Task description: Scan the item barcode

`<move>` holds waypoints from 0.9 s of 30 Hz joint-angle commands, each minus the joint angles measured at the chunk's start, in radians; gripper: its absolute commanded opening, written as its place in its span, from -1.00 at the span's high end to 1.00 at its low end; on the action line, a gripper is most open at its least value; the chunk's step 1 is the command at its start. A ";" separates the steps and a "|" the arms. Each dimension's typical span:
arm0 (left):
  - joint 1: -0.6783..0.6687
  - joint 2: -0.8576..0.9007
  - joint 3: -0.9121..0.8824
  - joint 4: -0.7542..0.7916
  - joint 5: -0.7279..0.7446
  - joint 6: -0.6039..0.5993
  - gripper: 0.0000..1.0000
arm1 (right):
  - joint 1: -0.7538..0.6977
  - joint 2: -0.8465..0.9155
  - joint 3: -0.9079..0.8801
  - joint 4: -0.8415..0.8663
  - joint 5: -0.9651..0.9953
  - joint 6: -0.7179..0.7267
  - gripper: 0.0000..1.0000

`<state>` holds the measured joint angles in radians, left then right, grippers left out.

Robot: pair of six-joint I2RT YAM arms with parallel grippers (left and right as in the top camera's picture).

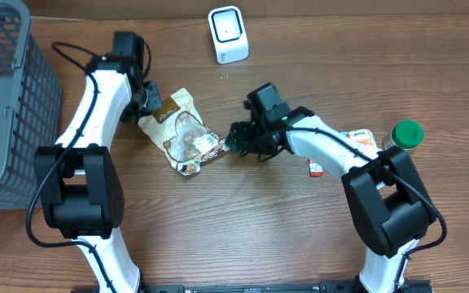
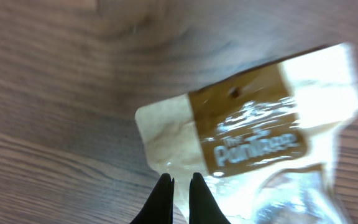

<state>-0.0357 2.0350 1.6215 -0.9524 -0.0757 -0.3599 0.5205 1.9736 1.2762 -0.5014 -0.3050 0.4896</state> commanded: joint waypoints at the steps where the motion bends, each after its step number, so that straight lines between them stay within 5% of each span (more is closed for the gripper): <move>1: -0.004 0.005 -0.088 0.016 -0.031 -0.031 0.92 | -0.030 -0.028 0.021 0.021 0.080 -0.003 -0.40; 13: -0.004 0.005 -0.267 0.216 -0.005 -0.036 0.92 | -0.045 -0.027 0.019 0.112 0.111 -0.003 -0.53; 22: -0.011 0.005 -0.269 0.390 0.237 -0.010 0.92 | -0.043 -0.027 0.019 0.082 0.109 -0.003 -0.52; 27: -0.060 0.005 -0.273 0.427 0.253 -0.006 0.91 | -0.043 -0.027 0.019 0.054 0.092 0.001 -0.52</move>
<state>-0.0578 2.0357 1.3605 -0.5377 0.1204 -0.3862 0.4728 1.9736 1.2762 -0.4423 -0.2062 0.4908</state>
